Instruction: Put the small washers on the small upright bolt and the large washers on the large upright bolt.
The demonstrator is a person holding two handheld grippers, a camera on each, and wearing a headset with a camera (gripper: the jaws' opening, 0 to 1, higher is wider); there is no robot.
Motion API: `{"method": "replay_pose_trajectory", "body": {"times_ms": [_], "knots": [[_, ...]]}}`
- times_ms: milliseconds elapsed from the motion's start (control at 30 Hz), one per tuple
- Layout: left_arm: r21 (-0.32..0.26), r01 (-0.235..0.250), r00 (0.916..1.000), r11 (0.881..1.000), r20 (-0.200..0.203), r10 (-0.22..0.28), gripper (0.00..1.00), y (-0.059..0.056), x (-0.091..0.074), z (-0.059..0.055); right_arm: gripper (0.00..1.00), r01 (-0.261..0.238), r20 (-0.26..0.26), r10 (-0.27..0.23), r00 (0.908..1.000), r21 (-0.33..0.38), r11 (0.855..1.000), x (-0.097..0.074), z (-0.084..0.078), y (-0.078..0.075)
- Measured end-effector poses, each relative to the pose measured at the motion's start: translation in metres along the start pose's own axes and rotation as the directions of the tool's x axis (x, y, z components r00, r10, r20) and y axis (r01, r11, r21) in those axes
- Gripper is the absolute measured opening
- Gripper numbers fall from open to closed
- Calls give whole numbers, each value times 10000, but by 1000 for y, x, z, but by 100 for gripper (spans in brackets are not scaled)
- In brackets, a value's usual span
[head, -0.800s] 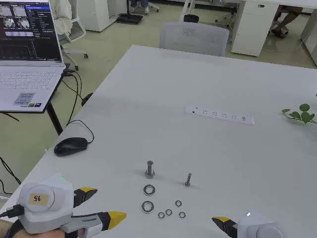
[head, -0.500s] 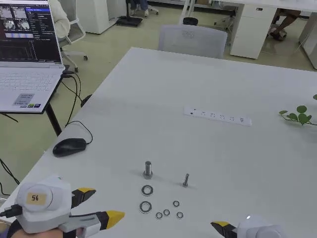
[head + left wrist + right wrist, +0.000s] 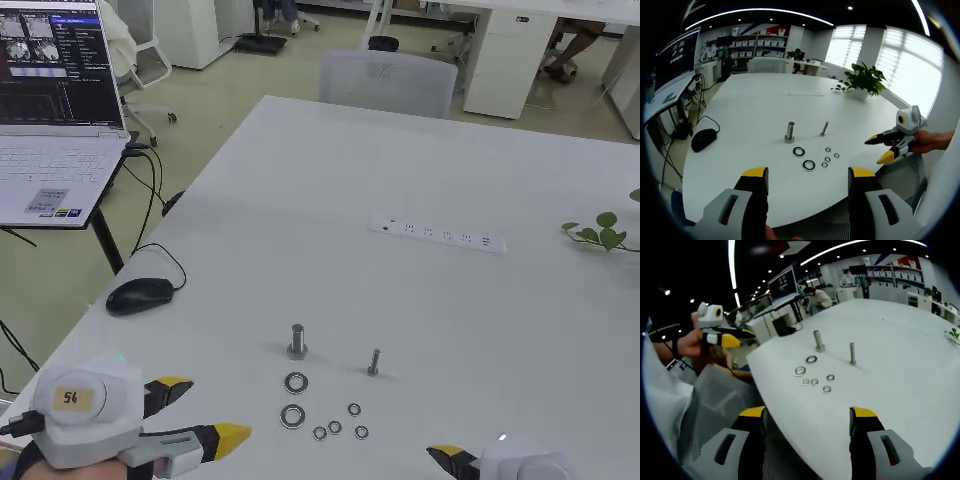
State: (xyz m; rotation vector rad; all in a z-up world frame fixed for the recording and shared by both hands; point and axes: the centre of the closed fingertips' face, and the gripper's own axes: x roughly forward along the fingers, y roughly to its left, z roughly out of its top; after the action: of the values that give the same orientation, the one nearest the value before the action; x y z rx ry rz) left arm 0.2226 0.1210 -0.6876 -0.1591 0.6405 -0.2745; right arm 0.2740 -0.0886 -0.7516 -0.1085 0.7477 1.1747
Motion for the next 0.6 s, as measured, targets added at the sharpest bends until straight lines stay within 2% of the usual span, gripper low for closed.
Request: {"method": "replay_pose_trajectory", "body": {"times_ms": [600], "knots": [[157, 200, 9997, 9997, -111, -199, 65, -7, 2, -4, 69, 65, -102, -65, 9999, 3, 10000, -4, -6, 2]]}}
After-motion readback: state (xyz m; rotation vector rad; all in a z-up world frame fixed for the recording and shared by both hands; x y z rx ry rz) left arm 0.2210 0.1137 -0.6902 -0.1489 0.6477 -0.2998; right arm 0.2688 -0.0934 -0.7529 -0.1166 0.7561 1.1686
